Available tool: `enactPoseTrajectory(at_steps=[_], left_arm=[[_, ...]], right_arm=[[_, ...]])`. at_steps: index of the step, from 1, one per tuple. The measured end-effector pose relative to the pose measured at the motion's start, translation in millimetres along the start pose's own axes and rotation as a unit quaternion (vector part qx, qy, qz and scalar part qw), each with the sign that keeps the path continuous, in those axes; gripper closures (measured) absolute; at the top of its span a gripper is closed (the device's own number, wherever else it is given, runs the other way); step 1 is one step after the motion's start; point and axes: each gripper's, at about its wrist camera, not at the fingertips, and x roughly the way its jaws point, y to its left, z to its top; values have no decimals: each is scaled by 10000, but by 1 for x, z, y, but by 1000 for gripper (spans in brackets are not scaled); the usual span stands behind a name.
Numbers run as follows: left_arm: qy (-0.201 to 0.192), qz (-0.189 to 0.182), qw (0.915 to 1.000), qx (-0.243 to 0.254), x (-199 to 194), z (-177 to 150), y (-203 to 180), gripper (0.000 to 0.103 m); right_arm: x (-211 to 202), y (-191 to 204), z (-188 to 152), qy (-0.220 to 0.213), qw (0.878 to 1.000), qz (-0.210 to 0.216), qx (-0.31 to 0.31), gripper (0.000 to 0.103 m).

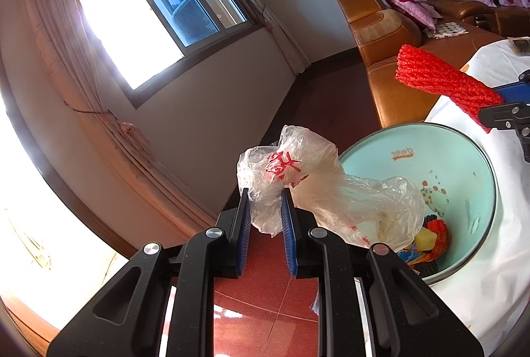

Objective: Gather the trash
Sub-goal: 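Hold the plastic bag and red mesh net above the blue bin, then open both grippers to drop the bag and mesh net into the bin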

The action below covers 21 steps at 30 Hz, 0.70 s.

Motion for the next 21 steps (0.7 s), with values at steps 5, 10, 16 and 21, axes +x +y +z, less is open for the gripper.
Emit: enactPoseTrajectory(at_steps=[5, 10, 16, 21], left_arm=[[-11, -17, 10000, 0, -1, 0, 1, 85], [-16, -43, 10000, -24, -1, 0, 2, 85], [-18, -60, 10000, -14, -1, -1, 2, 85], [-27, -125, 9999, -26, 0, -1, 1, 83]], right_arm=[[0, 1, 0, -12, 10000, 2, 1, 82], [0, 2, 0, -14, 10000, 4, -7, 82], [1, 4, 2, -18, 10000, 11, -12, 82], [2, 4, 2, -18, 10000, 19, -1, 82]])
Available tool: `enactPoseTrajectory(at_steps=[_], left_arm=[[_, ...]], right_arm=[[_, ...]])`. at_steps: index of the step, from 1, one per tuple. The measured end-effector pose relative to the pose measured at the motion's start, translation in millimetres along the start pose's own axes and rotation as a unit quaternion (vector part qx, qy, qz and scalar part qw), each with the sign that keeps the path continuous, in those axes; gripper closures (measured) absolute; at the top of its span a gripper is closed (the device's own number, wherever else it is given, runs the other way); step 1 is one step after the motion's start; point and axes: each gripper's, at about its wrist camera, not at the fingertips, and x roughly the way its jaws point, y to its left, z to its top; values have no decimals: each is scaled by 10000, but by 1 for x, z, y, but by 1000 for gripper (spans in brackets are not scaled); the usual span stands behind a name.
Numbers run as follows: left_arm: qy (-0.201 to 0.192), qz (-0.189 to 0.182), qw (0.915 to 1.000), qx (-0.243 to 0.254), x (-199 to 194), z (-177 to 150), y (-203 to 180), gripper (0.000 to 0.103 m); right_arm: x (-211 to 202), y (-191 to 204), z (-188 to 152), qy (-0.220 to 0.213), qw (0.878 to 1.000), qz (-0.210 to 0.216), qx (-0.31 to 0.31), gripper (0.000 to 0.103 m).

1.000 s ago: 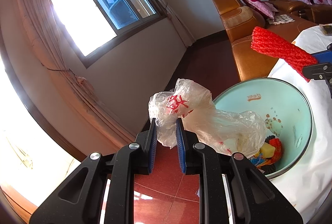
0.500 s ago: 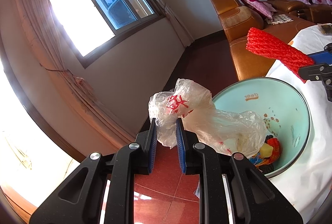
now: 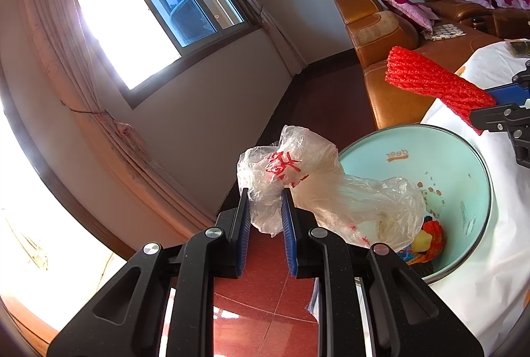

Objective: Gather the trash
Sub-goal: 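Open both grippers to drop the bag and mesh net into the bin, then move both open grippers back toward the remaining wrappers on the table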

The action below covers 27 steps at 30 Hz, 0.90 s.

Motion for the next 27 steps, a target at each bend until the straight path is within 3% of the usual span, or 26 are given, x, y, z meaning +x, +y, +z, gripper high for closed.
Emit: enactPoseTrajectory(at_steps=[2, 4, 11, 19, 27], left_arm=[[-38, -45, 10000, -11, 0, 0, 1, 78], [-123, 7, 9999, -23, -2, 0, -1, 49], [-149, -57, 9999, -1, -4, 1, -7, 45], [-166, -57, 9998, -6, -4, 1, -10, 39], [-167, -569, 9982, 105, -16, -2, -45, 36]], right_arm=[[1, 1, 0, 23, 10000, 36, -41, 81], [0, 1, -1, -34, 10000, 52, -27, 71], [0, -7, -5, -36, 9999, 47, 112, 59], [-5, -12, -10, -68, 9997, 4, 214, 54], [-37, -52, -44, -75, 9981, -319, 531, 48]])
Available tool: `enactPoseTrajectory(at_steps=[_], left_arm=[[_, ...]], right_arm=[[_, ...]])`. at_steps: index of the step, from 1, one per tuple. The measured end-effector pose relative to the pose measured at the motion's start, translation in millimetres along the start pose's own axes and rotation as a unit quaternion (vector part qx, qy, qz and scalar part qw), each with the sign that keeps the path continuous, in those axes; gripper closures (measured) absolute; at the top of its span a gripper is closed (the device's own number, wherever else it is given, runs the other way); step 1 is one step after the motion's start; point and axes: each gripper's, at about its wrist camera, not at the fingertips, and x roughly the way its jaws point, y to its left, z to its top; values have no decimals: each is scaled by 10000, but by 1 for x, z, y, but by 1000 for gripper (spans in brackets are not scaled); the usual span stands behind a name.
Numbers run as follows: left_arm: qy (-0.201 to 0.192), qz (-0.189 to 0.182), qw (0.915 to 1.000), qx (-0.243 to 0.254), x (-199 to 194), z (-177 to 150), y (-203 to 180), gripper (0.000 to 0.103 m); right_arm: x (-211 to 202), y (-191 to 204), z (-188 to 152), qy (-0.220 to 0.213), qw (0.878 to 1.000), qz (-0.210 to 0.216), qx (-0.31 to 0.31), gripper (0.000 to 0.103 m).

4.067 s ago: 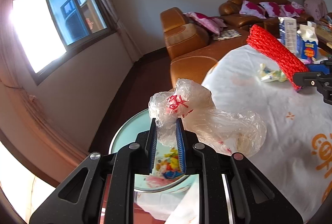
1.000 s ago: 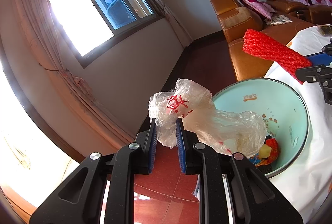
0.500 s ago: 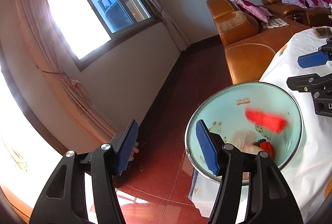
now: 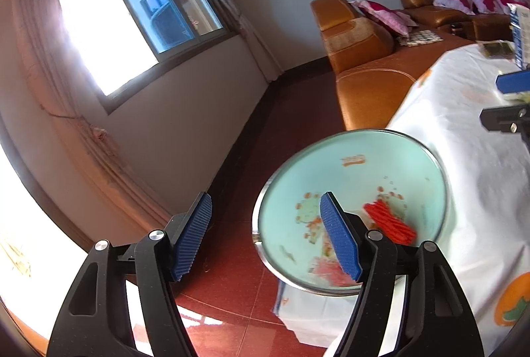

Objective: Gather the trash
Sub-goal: 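Move both open grippers back toward the remaining wrappers on the table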

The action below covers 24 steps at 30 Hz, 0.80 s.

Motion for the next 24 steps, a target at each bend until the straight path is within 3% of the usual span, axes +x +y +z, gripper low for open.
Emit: enactPoseTrajectory(at_steps=[8, 15, 20, 22, 24], left_arm=[[-303, -491, 9972, 480, -22, 20, -58, 34], [-575, -817, 9917, 809, -36, 42, -105, 34], [-677, -935, 9878, 1040, -38, 51, -134, 33], [-718, -920, 9873, 1079, -38, 54, -143, 25], [-736, -942, 9867, 1098, -36, 58, -148, 25]], right_arm=[[-42, -86, -43, 19, 9953, -680, 687, 47], [-69, -169, -76, 56, 9793, -1398, 1465, 47], [-71, -222, -86, 55, 9662, -1765, 1877, 47], [-66, -235, -84, 89, 9628, -1878, 1942, 47], [-57, -248, -84, 144, 9599, -1922, 2035, 45]])
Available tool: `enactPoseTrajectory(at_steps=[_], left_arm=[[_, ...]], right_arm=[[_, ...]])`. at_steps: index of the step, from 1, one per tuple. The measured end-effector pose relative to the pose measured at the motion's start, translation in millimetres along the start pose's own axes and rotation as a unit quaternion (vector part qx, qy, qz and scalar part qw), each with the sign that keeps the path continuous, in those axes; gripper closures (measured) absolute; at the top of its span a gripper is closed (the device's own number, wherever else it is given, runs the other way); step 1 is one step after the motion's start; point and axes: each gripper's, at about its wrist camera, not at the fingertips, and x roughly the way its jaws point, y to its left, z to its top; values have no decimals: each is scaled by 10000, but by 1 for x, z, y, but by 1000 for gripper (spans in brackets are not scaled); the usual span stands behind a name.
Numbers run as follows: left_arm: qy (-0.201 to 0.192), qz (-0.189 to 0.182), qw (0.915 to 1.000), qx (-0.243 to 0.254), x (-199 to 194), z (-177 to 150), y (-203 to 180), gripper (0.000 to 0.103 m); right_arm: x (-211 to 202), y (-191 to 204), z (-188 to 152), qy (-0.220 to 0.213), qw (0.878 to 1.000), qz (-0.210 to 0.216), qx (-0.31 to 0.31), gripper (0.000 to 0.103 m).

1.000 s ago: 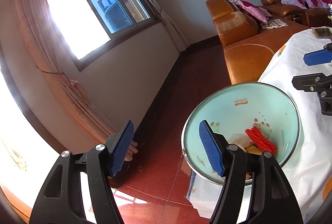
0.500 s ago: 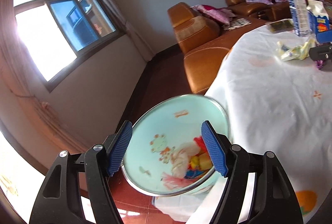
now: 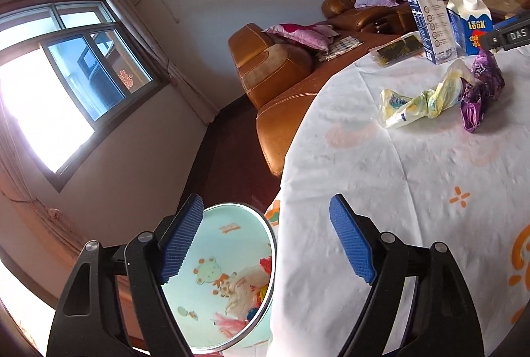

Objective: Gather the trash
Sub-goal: 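Move both open grippers back toward the remaining wrappers on the table, then grasp the purple wrapper with the right gripper, then lower the left gripper onto the yellow crumpled wrapper and close on it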

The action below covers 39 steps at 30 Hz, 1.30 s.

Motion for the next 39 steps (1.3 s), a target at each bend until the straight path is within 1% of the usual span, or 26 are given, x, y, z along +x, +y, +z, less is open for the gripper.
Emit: enactPoseTrajectory(at_steps=[3, 4, 5, 7, 8, 9, 11, 12, 13, 14, 17, 20, 24, 29, 34, 35, 36, 37, 38, 39], left_arm=[[-29, -15, 10000, 29, 6, 11, -3, 25], [-56, -30, 10000, 21, 8, 15, -4, 25], [-77, -36, 10000, 10, 8, 17, -6, 24], [-114, -95, 9999, -33, 10, 23, -7, 22], [-132, -125, 9998, -50, 11, 26, -8, 22], [-162, -149, 9997, -54, 12, 29, -10, 22], [-192, -222, 9996, -60, 13, 34, -13, 22], [-205, -268, 9994, -72, 13, 37, -15, 22], [-233, -310, 9992, -87, 13, 41, -17, 22], [-259, -335, 9991, -86, 13, 45, -19, 22], [-298, -481, 9983, -117, 15, 55, -24, 22], [-278, -636, 9975, -144, 20, 66, -33, 21], [-201, -845, 9960, -185, 31, 78, -46, 21], [48, -1125, 9935, -188, 51, 87, -64, 21], [406, -1417, 9891, -74, 71, 86, -82, 21], [439, -1444, 9885, -44, 73, 85, -85, 23], [470, -1495, 9876, -32, 74, 85, -86, 33], [515, -1625, 9853, -53, 76, 85, -86, 49], [592, -1770, 9824, -53, 78, 84, -86, 59], [655, -1838, 9808, -27, 79, 83, -87, 78]], right_arm=[[17, -6, 4, 200, 9997, 110, 129, 45], [22, -7, 4, 312, 9992, 204, 169, 44], [28, -7, 3, 511, 9980, 307, 187, 44], [33, -7, -3, 676, 9964, 471, 212, 44], [35, -7, -8, 760, 9954, 555, 190, 47], [34, -7, -11, 799, 9947, 623, 189, 56], [31, -8, -16, 849, 9925, 847, 238, 65], [28, -7, -17, 856, 9923, 874, 208, 71], [25, -6, -18, 852, 9922, 898, 159, 75], [23, -5, -20, 841, 9922, 910, 128, 84], [10, -4, -23, 760, 9923, 971, 107, 90], [-7, -12, -27, 622, 9929, 995, 191, 92], [-21, -41, -33, 462, 9920, 1001, 618, 92], [-30, -68, -39, 405, 9913, 923, 847, 92], [-32, -70, -42, 407, 9908, 999, 812, 92], [-32, -68, -42, 407, 9909, 1014, 791, 92], [-30, -66, -41, 399, 9911, 1018, 756, 92], [-30, -64, -42, 394, 9913, 1024, 724, 92], [-30, -62, -42, 389, 9911, 1057, 711, 92], [-29, -60, -42, 384, 9910, 1072, 709, 92]])
